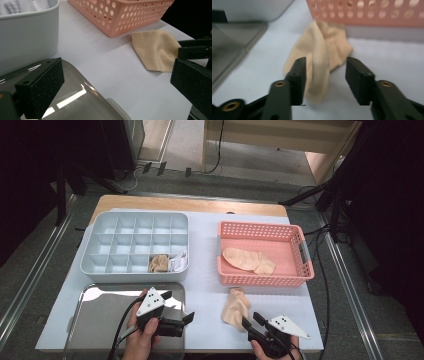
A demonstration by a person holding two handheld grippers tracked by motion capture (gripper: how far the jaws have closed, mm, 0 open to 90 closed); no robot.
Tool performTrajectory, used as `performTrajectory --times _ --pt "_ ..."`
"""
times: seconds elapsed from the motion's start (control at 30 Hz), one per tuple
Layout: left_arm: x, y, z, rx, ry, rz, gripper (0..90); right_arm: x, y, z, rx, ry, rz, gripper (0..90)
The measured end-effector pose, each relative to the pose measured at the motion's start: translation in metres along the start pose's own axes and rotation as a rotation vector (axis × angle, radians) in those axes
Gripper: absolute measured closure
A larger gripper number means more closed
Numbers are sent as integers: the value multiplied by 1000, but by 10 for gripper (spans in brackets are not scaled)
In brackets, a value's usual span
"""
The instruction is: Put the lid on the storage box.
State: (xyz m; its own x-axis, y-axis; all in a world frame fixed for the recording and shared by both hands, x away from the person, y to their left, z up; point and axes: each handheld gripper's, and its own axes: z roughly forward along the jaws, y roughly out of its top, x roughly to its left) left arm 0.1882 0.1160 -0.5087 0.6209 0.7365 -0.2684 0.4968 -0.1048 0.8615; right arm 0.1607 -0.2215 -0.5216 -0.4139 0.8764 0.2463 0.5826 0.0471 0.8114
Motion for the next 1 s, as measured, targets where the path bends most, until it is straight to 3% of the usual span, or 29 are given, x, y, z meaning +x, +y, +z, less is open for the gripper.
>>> performTrajectory --times 0.03,0.07,0.13,0.2,0.23,0.37,0.4,0.57,0.63,0.7,0.73,0.77,0.8,0.83,0.9,1.0 --pt "0 0 0 4 -4 -1 0 -1 -2 1 6 5 -1 615" --pt "-1 -1 1 3 -7 -4 0 -1 -3 3 31 43 18 714" --pt "-2 -1 2 6 -11 2 0 0 -3 5 33 58 12 756" --pt "-4 -1 2 8 -16 2 0 10 0 9 32 85 0 853" --pt "-4 -1 2 7 -20 1 0 13 1 9 24 96 -4 858" --pt "-3 -1 2 7 -24 -2 0 26 6 13 -9 124 -16 860" --pt "-3 -1 2 6 -25 -7 0 35 11 20 -18 148 -20 842" --pt "-4 -2 5 17 -38 -15 0 41 22 33 -62 259 -36 640" --pt "-4 -2 6 22 -39 -17 0 39 24 30 -89 248 -33 616" --pt "-4 -1 7 24 -39 -19 0 28 25 22 -122 232 0 617" --pt "-4 -1 8 26 -37 -20 0 21 25 18 -133 210 27 619" --pt "-6 0 11 29 -57 -33 0 6 24 12 -147 140 54 622" --pt "-6 0 11 29 -57 -33 0 6 24 12 -147 140 54 622" --pt "-8 0 14 36 -63 -25 0 -7 21 8 -142 56 71 622" --pt "-11 1 17 44 -62 -19 0 -18 18 8 -141 28 118 611" --pt "-14 2 21 56 -59 -13 0 -22 16 13 -104 10 140 572"
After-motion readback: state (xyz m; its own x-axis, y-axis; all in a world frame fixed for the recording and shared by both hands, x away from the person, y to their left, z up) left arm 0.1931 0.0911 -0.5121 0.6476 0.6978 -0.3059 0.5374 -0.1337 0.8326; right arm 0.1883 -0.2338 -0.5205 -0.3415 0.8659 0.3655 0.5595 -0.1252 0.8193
